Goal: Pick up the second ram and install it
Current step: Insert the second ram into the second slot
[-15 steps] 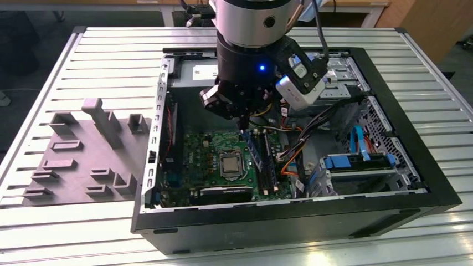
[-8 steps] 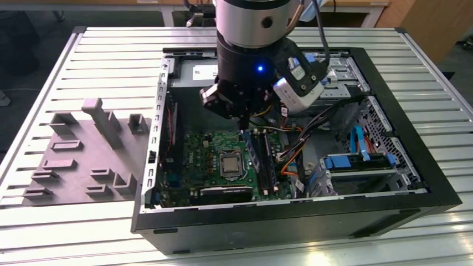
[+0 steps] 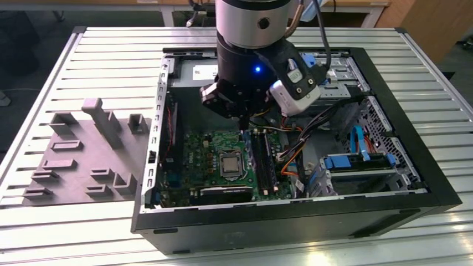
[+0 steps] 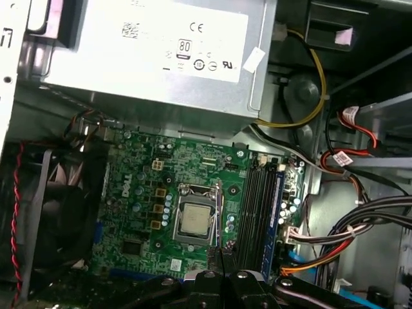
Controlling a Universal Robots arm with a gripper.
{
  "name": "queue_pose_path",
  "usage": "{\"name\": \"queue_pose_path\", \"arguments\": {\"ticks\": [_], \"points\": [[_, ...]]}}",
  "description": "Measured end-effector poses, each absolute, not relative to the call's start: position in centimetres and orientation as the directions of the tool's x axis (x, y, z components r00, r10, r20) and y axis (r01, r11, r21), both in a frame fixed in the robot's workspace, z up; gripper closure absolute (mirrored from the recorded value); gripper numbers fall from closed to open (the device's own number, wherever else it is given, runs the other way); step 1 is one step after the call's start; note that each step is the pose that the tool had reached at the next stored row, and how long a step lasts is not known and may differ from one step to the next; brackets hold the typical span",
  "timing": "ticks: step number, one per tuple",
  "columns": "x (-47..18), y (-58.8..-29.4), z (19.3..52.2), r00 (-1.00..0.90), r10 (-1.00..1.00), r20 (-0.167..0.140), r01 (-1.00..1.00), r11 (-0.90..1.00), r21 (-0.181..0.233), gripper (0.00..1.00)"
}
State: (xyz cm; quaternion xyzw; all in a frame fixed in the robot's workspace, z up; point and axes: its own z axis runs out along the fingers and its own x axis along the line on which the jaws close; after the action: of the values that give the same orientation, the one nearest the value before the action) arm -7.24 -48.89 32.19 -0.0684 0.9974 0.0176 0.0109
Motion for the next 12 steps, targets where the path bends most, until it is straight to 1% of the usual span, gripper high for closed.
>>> {"name": "queue_pose_path", "arguments": {"ticks": [7,12], "points": [[-7.24,-48.89,32.13,-0.997,-0.079,-0.024,-0.08,0.996,0.034,0.88],[-7.24,-48.89,32.13,-0.997,-0.074,-0.024,-0.075,0.997,0.034,0.88]]}}
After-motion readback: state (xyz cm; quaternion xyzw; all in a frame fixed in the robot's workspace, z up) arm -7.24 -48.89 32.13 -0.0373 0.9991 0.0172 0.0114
